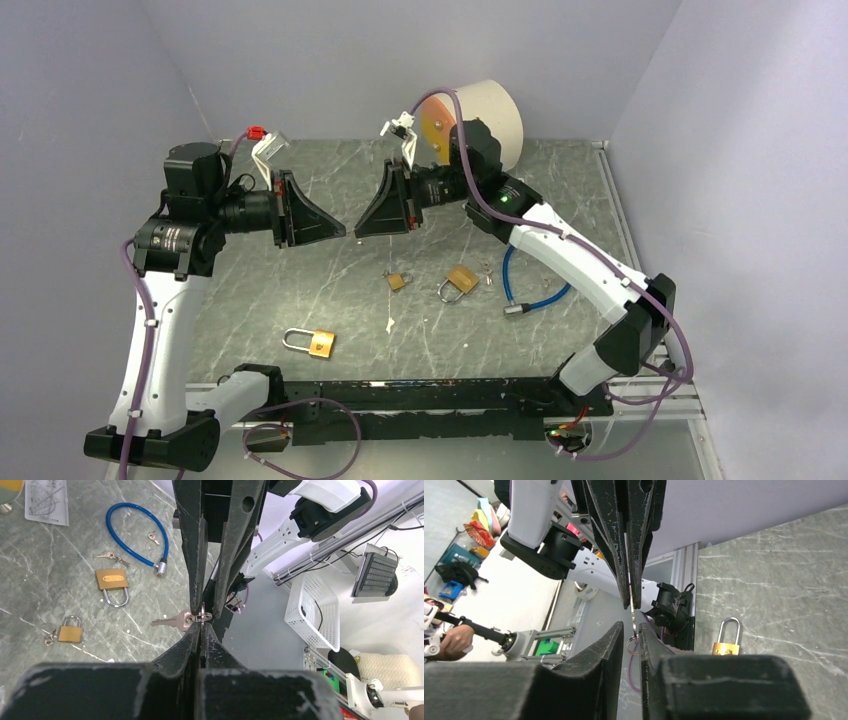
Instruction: Unlock with the key
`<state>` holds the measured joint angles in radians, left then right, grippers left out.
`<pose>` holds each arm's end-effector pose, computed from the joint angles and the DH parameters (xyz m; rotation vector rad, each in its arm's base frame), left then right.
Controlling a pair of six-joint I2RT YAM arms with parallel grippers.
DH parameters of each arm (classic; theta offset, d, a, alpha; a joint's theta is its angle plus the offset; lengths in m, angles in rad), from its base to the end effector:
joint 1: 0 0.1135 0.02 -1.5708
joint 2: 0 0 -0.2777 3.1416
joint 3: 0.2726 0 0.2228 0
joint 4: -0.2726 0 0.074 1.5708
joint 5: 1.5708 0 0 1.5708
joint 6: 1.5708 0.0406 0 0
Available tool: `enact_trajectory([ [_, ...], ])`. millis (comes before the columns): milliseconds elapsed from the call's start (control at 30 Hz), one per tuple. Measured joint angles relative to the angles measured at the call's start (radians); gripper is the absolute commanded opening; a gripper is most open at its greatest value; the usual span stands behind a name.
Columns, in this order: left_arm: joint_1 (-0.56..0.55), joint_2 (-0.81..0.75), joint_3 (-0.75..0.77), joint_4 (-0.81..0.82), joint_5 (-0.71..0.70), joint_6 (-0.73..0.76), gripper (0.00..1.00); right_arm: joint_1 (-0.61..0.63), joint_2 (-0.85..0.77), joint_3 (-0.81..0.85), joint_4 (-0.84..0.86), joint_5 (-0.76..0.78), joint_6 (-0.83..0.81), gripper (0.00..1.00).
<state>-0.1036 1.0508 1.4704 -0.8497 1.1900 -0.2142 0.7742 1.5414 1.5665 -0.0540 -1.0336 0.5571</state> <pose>0.1299 -0.0514 0.4595 0.6774 1.8313 -1.3788 0.2041 0.2484 0.4537 -1.1114 1.5801 1.7706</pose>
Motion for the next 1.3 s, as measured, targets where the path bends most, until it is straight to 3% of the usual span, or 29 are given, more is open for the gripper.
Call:
enact_trajectory([
  [167,0.0,0.0,0.0,0.015,0.014,0.0,0.03,0.002,0.014,0.012,-0.009,-0.018,-0.005,0.13],
  [267,0.0,-0.001,0.0,0.016,0.017,0.0,0.03,0.006,0.023,0.016,-0.007,-0.028,-0.001,0.0],
  [400,0.0,-0.002,0.0,0.019,0.02,-0.002,0.04,0.006,0.027,0.016,0.012,-0.048,0.021,0.0],
  [433,0.0,-0.004,0.0,0.025,0.02,-0.005,0.15,0.006,0.028,0.015,0.021,-0.05,0.028,0.0],
  [533,0.0,-0.009,0.0,0.038,0.003,-0.015,0.67,0.006,0.027,-0.001,0.057,-0.043,0.038,0.0],
  [633,-0.001,-0.016,0.002,0.044,-0.087,-0.056,0.83,-0.002,0.014,-0.057,0.084,0.006,0.053,0.0],
  [667,-0.001,-0.018,0.001,0.046,-0.125,-0.068,0.93,-0.008,0.005,-0.091,0.096,0.031,0.062,0.0],
  [800,-0.001,-0.054,-0.027,0.009,-0.478,-0.225,0.95,-0.052,-0.047,-0.252,0.109,0.176,0.083,0.0],
  [967,-0.001,-0.063,-0.094,-0.22,-0.91,-0.534,0.95,-0.074,-0.088,-0.408,0.1,0.352,0.09,0.0],
  [1100,-0.001,-0.057,-0.291,-0.351,-1.046,-0.771,0.95,-0.072,-0.091,-0.486,0.086,0.438,0.091,0.0],
  [1300,-0.002,-0.045,-0.571,-0.396,-1.085,-1.04,0.95,-0.071,-0.091,-0.555,0.084,0.498,0.108,0.0],
])
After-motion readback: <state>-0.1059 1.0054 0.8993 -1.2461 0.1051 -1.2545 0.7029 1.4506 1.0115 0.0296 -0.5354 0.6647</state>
